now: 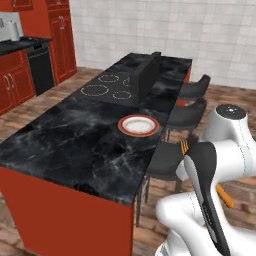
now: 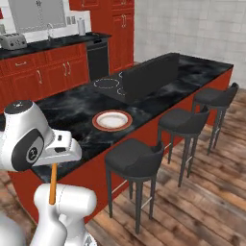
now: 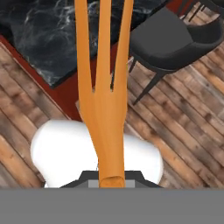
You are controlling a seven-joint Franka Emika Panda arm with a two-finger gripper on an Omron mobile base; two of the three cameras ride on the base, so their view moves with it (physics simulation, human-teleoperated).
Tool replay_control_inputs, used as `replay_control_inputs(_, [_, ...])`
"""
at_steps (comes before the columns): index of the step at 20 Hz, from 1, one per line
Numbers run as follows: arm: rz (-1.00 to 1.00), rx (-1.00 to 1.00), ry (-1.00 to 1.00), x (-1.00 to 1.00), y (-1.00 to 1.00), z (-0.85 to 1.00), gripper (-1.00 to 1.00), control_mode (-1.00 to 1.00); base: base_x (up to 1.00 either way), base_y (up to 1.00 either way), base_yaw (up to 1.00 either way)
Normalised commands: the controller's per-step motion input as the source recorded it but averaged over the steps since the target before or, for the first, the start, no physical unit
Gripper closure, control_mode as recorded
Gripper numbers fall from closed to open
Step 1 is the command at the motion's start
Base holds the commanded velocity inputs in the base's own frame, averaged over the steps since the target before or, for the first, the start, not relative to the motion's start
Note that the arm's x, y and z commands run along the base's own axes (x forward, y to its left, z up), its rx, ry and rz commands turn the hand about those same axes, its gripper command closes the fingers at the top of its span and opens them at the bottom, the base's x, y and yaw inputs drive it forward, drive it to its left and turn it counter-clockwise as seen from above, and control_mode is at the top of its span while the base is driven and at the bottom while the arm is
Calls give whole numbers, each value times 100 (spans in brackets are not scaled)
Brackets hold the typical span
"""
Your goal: Take the fork and place it on the left side of the plate. Then take the spoon and place it on the right side of the plate. Make sure they're directly next to the plate.
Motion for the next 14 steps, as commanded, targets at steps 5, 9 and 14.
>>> replay_control_inputs(5, [0,0,0,0,0,0,100,100,20,-56,45])
replay_control_inputs(9, [0,0,0,0,0,0,100,100,6,-70,39])
replay_control_inputs(14, [0,0,0,0,0,0,100,100,8,-60,43])
